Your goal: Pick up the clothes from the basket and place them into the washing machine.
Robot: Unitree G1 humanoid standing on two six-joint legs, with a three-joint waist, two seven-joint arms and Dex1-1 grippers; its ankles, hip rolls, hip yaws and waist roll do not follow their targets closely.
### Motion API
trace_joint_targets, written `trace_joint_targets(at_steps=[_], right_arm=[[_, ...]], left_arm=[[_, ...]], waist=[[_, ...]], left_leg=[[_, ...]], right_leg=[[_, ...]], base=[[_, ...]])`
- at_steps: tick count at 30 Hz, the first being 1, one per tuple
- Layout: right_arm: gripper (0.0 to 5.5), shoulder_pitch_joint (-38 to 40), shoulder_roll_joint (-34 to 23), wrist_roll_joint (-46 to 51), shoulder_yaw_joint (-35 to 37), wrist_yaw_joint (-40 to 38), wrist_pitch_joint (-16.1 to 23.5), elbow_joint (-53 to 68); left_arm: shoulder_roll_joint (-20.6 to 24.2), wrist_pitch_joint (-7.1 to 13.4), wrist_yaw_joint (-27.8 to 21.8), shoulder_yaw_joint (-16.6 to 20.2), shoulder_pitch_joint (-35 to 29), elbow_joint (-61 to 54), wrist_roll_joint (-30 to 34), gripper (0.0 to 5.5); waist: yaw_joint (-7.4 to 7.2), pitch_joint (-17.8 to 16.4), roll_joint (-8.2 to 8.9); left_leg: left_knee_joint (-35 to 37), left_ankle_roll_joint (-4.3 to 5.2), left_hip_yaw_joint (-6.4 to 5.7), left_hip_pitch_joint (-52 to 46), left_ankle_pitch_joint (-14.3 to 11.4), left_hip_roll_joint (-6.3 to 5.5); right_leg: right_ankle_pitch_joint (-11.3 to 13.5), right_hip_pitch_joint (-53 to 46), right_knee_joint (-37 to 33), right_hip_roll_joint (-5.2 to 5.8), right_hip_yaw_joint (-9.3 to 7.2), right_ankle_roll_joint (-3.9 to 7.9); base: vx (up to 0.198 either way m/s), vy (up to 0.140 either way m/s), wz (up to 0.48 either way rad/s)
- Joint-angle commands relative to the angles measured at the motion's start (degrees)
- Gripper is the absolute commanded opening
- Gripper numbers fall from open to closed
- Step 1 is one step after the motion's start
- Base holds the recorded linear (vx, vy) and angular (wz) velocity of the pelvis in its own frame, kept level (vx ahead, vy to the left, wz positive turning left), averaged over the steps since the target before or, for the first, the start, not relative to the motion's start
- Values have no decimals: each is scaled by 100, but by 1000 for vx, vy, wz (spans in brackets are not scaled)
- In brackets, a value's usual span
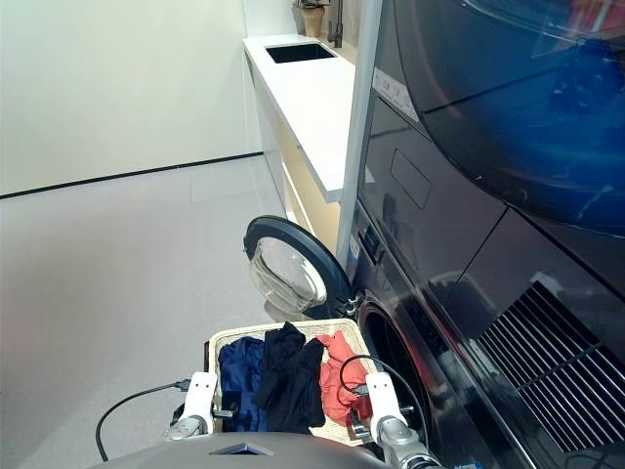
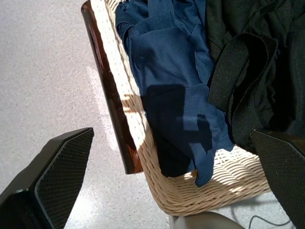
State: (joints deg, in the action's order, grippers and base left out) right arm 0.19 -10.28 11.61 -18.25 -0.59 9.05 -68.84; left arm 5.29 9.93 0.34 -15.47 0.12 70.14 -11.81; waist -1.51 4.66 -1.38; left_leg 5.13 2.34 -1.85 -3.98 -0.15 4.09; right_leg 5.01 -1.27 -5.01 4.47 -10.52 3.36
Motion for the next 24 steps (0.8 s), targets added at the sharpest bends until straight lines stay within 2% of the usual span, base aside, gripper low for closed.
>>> trace_joint_targets(at_steps=[1,13,24], right_arm=[[550,-654,173,20,6,-6,192,-101],[550,-681,203,50,-55,36,183,-72],[550,-874,126,109,-197,46,206,107]], left_arm=[[94,254,-34,-5,-550,129,-6,550],[62,210,-65,-127,-596,213,131,550],[293,269,-41,-659,-976,-97,869,550]], waist=[[-18,-282,350],[-33,-294,335],[-100,-481,299]], left_leg=[[-265,64,361,-142,-256,-154],[-253,66,384,-107,-252,-148],[-272,91,400,143,-184,-139]], right_leg=[[-609,-303,184,180,227,521],[-597,-239,177,172,255,525],[-540,65,230,184,307,540]], base=[[0,0,0],[0,0,0],[-17,2,-10]])
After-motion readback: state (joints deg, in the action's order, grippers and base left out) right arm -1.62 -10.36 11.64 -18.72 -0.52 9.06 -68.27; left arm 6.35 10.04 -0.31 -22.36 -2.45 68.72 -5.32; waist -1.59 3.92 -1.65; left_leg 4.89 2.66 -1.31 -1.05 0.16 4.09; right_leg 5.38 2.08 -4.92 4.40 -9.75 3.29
